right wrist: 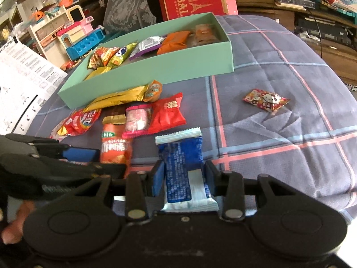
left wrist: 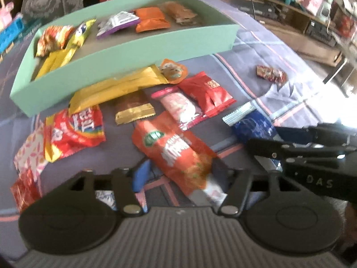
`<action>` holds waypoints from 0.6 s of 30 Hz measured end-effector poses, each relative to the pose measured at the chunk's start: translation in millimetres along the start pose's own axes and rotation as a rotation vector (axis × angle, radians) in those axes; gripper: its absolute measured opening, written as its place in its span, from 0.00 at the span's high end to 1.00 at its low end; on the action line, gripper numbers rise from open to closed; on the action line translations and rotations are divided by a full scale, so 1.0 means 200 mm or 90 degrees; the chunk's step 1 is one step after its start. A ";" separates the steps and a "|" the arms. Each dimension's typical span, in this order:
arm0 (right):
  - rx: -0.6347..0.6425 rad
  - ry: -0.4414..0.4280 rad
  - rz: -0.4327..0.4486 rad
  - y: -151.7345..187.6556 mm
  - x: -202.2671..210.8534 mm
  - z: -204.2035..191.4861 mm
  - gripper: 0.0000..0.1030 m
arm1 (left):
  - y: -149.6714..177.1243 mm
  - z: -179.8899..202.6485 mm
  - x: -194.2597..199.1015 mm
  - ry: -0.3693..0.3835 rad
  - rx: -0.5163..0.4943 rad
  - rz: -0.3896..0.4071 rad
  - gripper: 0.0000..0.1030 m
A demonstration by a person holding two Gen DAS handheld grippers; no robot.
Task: Organize snacks
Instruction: 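Carry both snacks into the green tray and open both grippers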
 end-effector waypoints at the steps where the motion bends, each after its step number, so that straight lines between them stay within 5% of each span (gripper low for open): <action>1: -0.002 -0.002 0.000 0.00 0.00 0.00 0.63 | 0.00 0.00 -0.01 -0.005 -0.005 0.000 0.34; 3: -0.008 -0.006 0.000 0.00 0.00 0.01 0.63 | -0.01 0.01 -0.01 -0.001 -0.006 0.001 0.36; 7: -0.001 -0.001 0.001 0.01 0.01 0.00 0.64 | -0.02 0.03 0.00 0.017 -0.024 0.009 0.67; 9: 0.002 0.005 0.001 0.01 0.01 0.00 0.66 | -0.02 0.02 0.01 0.012 -0.034 0.008 0.72; 18: 0.002 0.040 0.001 0.00 0.00 0.02 0.66 | -0.01 -0.11 0.03 0.002 0.025 0.006 0.64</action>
Point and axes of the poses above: each gripper's, at about its wrist camera, not at the fingertips, and x roughly against the way its jaws point, z to its right, y to its underside, the point moved 10 cm from there along -x, roughly the way its jaws point, and after that the axes turned 8 degrees about y, right-handed, at the moved point
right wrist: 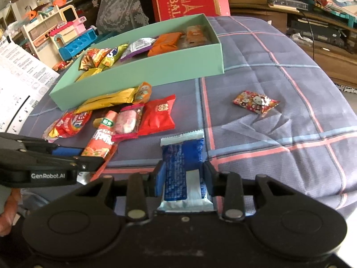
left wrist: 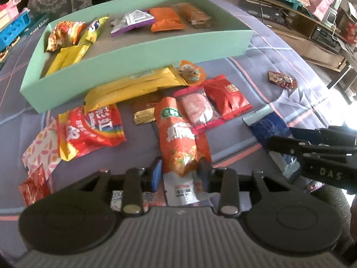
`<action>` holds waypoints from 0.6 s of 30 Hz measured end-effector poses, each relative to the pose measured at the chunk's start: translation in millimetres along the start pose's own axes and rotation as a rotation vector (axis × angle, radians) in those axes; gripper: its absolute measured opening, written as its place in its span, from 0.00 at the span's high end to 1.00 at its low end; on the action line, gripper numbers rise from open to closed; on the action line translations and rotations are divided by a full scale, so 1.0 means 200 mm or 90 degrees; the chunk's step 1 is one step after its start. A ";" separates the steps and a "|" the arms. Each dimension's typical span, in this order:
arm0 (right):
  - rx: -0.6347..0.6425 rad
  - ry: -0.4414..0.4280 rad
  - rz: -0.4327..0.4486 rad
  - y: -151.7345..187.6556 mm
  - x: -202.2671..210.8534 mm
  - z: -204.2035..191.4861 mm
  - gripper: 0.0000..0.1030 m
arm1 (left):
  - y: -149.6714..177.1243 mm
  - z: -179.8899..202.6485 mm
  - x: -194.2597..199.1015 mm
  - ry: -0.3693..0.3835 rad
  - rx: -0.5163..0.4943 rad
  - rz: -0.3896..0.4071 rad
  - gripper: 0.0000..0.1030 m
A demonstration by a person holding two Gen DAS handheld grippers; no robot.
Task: Organize snacks
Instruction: 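Carry both snacks into the green tray and open both grippers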
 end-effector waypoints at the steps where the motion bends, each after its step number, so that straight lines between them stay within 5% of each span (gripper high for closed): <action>1: 0.003 0.004 -0.001 0.00 0.00 -0.01 0.66 | -0.01 0.01 -0.01 -0.003 -0.007 -0.001 0.60; 5: 0.007 0.009 -0.007 -0.01 -0.01 -0.01 0.65 | -0.05 0.06 -0.05 -0.004 -0.033 0.005 0.58; 7: 0.008 0.012 -0.010 0.00 -0.01 0.00 0.65 | -0.05 0.09 -0.06 0.013 -0.045 0.007 0.79; 9: 0.013 0.016 -0.012 0.00 -0.01 0.00 0.66 | -0.05 0.13 -0.04 0.024 -0.058 0.011 0.89; 18: -0.016 -0.022 -0.037 -0.03 0.00 -0.01 0.66 | -0.04 0.06 0.13 0.054 -0.020 0.047 0.90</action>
Point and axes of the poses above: each gripper's, at about its wrist camera, not at the fingertips, and x roughly against the way its jaws point, z to its right, y to its underside, the point moved 10 cm from there along -x, roughly the way its jaws point, and after that the axes turned 8 degrees about y, right-handed, at the moved point
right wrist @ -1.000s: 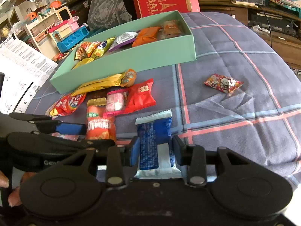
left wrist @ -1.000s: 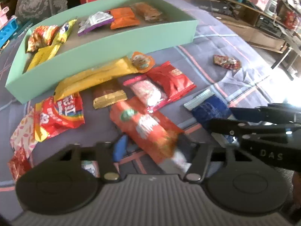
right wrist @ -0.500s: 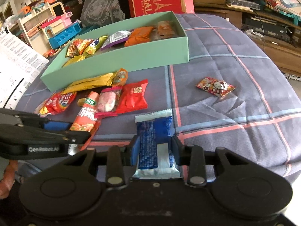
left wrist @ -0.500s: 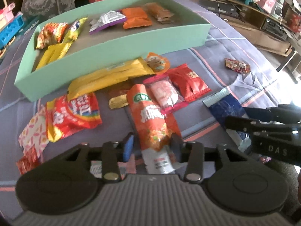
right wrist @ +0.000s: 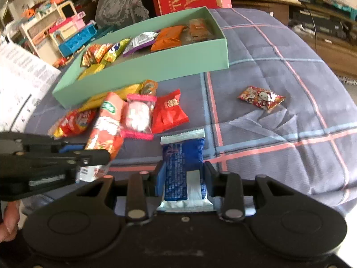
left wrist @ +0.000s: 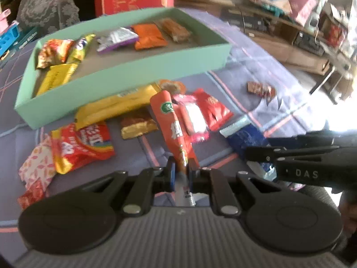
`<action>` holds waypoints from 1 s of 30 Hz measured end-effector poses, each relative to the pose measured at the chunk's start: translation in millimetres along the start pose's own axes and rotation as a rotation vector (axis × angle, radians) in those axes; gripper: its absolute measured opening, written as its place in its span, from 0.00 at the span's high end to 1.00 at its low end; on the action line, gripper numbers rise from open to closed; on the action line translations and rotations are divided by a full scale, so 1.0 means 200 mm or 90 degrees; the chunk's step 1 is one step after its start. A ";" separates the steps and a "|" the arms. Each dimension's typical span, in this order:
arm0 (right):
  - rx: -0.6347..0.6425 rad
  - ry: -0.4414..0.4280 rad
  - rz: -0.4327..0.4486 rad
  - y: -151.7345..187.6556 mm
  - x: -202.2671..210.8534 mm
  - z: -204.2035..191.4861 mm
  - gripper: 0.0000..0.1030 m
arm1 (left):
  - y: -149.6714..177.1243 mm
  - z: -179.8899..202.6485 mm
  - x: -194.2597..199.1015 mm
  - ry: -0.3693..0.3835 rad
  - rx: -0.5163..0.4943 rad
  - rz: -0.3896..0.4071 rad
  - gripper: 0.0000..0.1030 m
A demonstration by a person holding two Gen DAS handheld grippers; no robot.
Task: Organize snacks
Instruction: 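Carry both snacks into the green tray and open both grippers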
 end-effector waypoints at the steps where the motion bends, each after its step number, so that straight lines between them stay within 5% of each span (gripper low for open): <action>1: -0.006 -0.006 0.000 -0.01 0.01 0.00 0.66 | -0.01 -0.01 0.03 0.003 0.007 0.007 0.90; 11: -0.015 -0.054 0.033 -0.18 0.14 -0.09 0.66 | -0.17 -0.16 0.21 -0.004 0.055 0.082 0.90; 18: -0.047 -0.067 0.073 -0.48 0.16 -0.08 0.66 | -0.42 -0.34 0.27 -0.031 0.066 0.125 0.89; 30: -0.093 -0.035 0.083 -0.97 -0.15 -0.03 0.66 | -0.80 -0.70 0.07 -0.057 0.117 0.110 0.89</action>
Point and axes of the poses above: each gripper's, at about its wrist camera, not at the fingertips, and x roughly against the way its jaws point, z to its right, y to its underside, the point moved 10 cm from there along -x, roughly the way its jaws point, and after that the axes turned 8 degrees about y, right-handed, at the moved point
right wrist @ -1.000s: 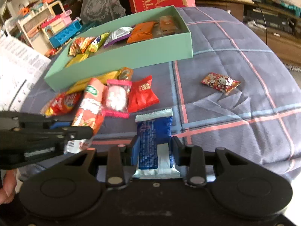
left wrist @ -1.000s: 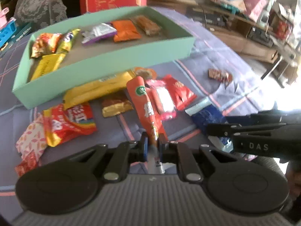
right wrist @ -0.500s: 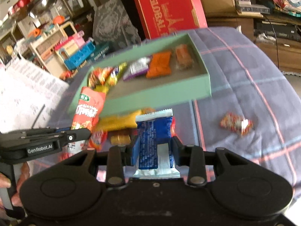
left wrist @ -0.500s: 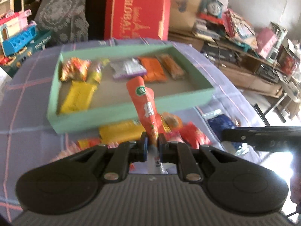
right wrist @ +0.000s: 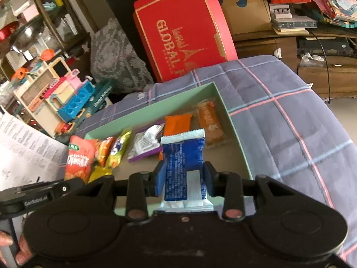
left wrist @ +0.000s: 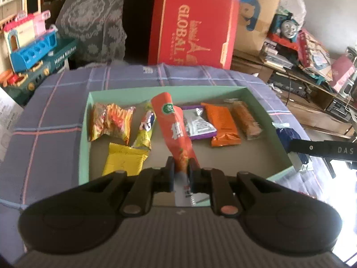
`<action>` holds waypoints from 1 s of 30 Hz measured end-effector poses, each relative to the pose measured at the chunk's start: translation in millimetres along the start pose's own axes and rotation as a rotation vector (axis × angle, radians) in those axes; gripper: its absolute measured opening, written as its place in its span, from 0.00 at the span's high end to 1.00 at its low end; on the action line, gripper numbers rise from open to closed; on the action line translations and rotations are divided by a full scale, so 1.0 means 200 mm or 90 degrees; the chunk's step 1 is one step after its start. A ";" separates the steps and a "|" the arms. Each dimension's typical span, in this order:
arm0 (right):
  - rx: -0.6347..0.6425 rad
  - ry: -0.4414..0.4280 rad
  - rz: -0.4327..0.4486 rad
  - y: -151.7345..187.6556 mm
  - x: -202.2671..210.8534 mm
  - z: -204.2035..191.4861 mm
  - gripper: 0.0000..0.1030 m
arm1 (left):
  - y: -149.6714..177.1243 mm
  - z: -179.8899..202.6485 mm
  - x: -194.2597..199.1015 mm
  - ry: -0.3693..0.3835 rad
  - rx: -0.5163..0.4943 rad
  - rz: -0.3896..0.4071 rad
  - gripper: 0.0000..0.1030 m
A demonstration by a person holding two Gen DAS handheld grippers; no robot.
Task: Organize snacks
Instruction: 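Carry both snacks into the green tray and open both grippers, then return both grippers to the remaining snacks beside the tray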
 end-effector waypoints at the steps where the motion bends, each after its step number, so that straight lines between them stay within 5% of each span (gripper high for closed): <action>1: 0.003 0.002 -0.004 -0.01 -0.04 -0.01 0.66 | 0.00 -0.02 -0.03 -0.002 0.004 -0.006 0.89; 7: 0.019 0.017 -0.025 -0.03 -0.24 -0.03 0.64 | 0.05 -0.07 -0.18 -0.015 0.005 -0.036 0.82; 8: 0.023 0.022 -0.022 -0.04 -0.26 -0.04 0.54 | 0.05 -0.07 -0.19 -0.024 0.003 -0.034 0.77; 9: 0.028 0.024 -0.019 -0.05 -0.27 -0.04 0.44 | 0.05 -0.07 -0.19 -0.030 -0.001 -0.031 0.54; 10: 0.029 0.024 -0.015 -0.04 -0.26 -0.04 0.24 | 0.04 -0.07 -0.19 -0.039 -0.004 -0.025 0.23; 12: 0.024 0.022 0.005 -0.06 -0.24 -0.04 0.08 | 0.02 -0.07 -0.17 -0.076 -0.017 0.004 0.00; 14: 0.026 0.021 0.018 -0.06 -0.21 -0.04 0.00 | 0.02 -0.04 -0.15 -0.101 -0.039 0.021 0.00; 30: 0.045 0.001 0.031 0.03 0.02 -0.08 0.00 | 0.20 -0.01 0.06 -0.094 -0.039 0.014 0.00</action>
Point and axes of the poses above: each gripper's, at about its wrist camera, not at the fingertips, and x roughly against the way its jaws point, z to its right, y to its underside, the point moved 10 cm from there along -x, roughly the way its jaws point, and after that the axes turned 8 degrees about y, right-handed, at the moved point
